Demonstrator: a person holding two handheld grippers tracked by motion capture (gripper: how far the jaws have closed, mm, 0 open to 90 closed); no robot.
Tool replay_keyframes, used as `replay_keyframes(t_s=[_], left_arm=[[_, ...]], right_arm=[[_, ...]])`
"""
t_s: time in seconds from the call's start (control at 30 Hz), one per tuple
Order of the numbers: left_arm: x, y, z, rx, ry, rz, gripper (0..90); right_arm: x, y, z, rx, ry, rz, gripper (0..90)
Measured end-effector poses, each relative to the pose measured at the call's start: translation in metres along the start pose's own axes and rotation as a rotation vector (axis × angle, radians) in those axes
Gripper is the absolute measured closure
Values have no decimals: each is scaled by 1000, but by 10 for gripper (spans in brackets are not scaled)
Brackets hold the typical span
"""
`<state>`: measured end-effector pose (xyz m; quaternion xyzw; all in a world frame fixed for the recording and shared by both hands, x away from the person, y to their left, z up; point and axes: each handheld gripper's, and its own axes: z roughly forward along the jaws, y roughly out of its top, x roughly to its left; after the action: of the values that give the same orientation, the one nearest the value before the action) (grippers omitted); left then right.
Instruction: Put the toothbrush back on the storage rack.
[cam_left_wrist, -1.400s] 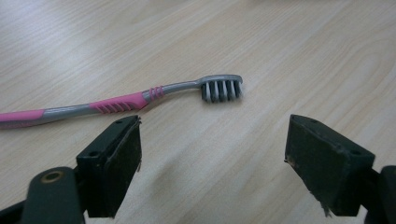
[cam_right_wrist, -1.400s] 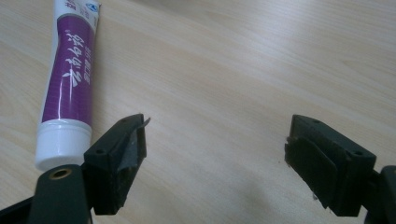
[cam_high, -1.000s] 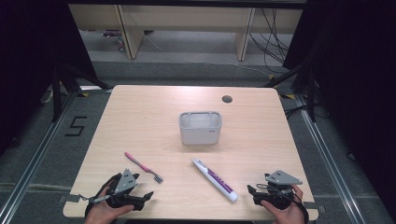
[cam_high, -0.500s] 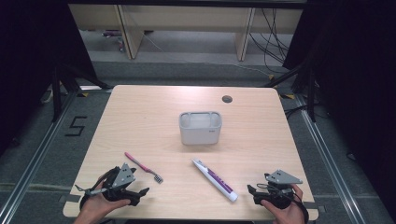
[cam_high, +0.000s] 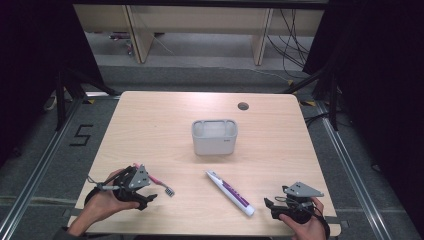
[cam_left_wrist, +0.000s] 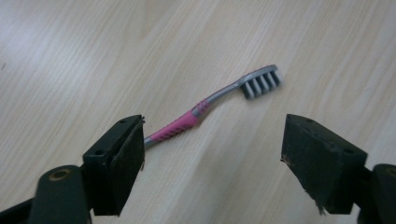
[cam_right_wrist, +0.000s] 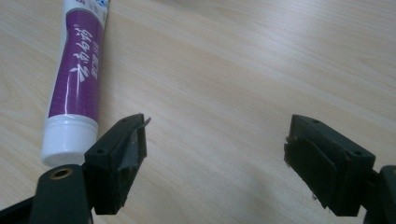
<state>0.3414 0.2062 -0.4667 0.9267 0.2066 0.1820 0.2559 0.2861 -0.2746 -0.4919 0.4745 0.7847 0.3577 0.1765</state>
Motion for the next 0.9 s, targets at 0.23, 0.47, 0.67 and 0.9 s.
replay_keyframes(t_s=[0.23,0.47,0.67,0.9], left_arm=[[21,5,6,107,7,86,284],[32,9,14,163,-12,165,382],[34,13,22,200,-28,210,453],[37,17,26,232,-52,263,523]], right_arm=[[-5,0,3,-32,-3,-91,214],[-1,1,2,-14,8,-34,216],[-2,1,3,-21,7,-56,219],[-1,1,4,-15,10,-50,222]])
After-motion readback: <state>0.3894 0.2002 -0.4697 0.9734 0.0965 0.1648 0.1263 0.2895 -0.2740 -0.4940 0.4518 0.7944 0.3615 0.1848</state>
